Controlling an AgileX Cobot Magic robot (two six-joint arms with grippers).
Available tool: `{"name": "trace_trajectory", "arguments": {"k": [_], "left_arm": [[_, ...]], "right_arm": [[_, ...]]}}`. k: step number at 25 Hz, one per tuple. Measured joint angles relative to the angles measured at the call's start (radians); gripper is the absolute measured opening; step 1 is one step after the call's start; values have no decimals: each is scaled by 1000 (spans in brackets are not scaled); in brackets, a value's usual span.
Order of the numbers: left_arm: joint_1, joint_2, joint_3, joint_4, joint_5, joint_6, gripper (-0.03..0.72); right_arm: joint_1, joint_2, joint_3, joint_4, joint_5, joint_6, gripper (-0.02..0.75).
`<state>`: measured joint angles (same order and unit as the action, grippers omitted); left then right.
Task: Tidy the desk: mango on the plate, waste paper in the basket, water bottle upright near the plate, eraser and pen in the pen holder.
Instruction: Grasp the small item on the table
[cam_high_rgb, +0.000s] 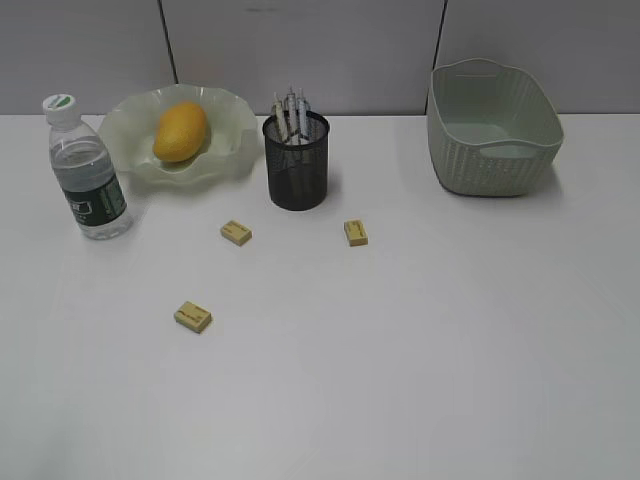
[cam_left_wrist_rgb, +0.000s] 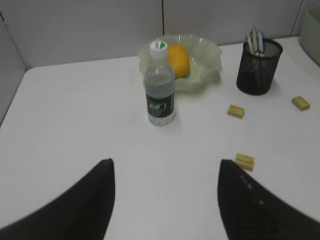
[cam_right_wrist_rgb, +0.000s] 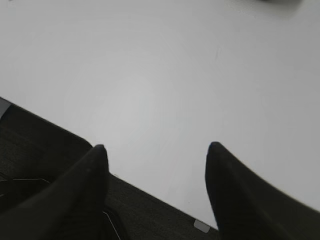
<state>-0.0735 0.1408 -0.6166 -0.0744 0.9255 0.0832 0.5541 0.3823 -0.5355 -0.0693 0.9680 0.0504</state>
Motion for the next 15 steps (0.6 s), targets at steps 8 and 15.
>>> {"name": "trace_trajectory", "arguments": {"k": [8, 15], "left_arm": [[0, 349, -178, -94, -28, 0, 491], [0, 663, -321, -188, 21, 12, 512]], "right_arm": [[0, 0, 0, 0, 0, 1, 491], [0, 0, 0, 0, 0, 1, 491]]}}
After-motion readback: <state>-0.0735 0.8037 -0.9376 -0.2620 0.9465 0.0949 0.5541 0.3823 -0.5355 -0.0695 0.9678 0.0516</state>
